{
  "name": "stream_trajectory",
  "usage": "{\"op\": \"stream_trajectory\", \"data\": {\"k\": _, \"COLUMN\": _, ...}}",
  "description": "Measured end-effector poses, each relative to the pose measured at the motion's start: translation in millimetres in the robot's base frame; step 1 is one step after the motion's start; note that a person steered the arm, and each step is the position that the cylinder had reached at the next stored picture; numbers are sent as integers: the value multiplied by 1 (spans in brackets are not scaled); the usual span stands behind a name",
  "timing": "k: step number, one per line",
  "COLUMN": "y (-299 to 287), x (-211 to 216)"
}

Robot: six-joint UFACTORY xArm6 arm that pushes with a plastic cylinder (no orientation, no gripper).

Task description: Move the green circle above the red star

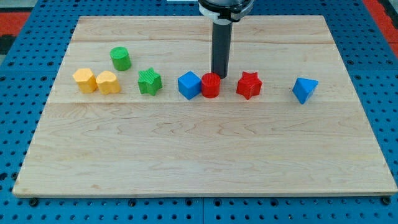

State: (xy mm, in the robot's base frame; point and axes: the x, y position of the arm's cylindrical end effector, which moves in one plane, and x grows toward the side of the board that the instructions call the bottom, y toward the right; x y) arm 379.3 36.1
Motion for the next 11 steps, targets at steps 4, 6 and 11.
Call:
{"op": "stream_trajectory", "data": {"k": 4, "y": -243, "x": -35}}
{"op": "stream_trajectory", "data": {"k": 6, "y": -303, "x": -71}}
{"op": "stream_trajectory", "data": {"k": 11, "y": -120, "x": -132}}
